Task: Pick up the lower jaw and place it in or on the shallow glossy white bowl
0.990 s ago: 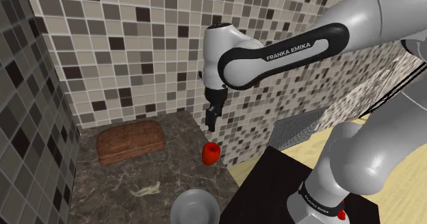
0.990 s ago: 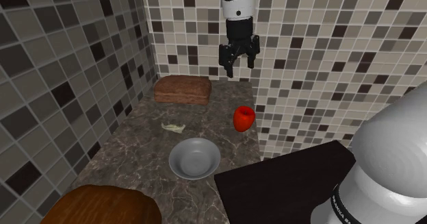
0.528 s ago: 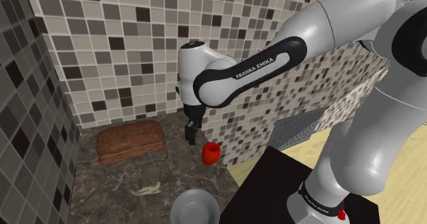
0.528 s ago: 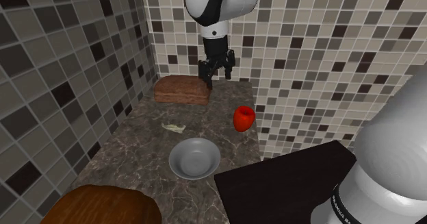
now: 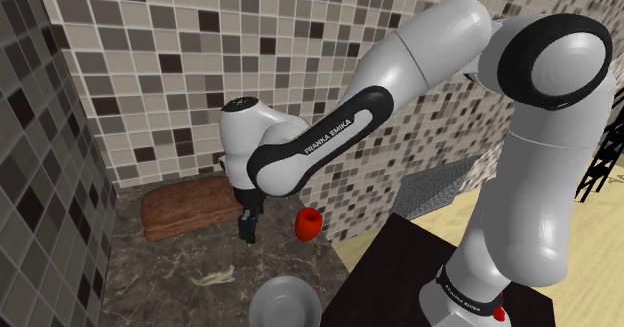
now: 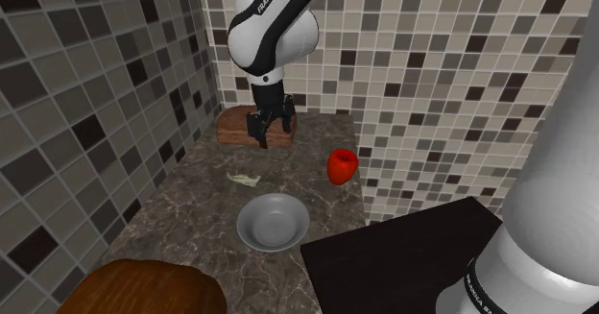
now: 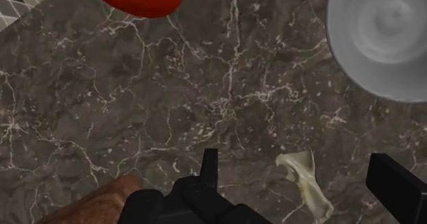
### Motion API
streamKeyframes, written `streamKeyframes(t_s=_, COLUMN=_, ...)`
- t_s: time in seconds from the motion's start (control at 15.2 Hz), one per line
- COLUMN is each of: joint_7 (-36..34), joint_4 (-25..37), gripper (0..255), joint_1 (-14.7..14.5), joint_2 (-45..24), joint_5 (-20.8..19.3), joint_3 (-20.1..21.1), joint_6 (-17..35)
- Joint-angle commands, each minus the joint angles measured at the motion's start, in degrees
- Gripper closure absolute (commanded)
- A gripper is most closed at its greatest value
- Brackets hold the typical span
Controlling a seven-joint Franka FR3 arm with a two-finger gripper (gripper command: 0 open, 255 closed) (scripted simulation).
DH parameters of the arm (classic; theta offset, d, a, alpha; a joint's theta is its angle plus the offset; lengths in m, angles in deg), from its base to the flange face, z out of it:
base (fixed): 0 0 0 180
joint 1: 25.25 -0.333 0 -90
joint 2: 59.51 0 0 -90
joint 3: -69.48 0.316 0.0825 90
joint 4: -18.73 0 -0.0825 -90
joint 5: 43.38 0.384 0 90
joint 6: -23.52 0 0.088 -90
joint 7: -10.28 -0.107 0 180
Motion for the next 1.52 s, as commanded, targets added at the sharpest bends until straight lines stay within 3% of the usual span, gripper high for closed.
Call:
streamKeyframes(t_s=0.0, joint_7=0.0, joint_4=3.2, gripper=0, joint_1=-1.0, joint_2=-4.3, joint_5=-1.4, joint_3=0.3, joint_6=0.9)
streamKeyframes(t_s=0.66, joint_7=-0.1, joint_4=19.9, gripper=0, joint_1=-8.1, joint_2=-23.6, joint_5=-7.4, joint_3=0.9, joint_6=2.7)
streamKeyframes(t_s=1.45, joint_7=-0.9, joint_4=20.2, gripper=0, joint_1=-9.0, joint_2=-27.9, joint_5=-8.9, joint_3=-0.3, joint_6=6.6)
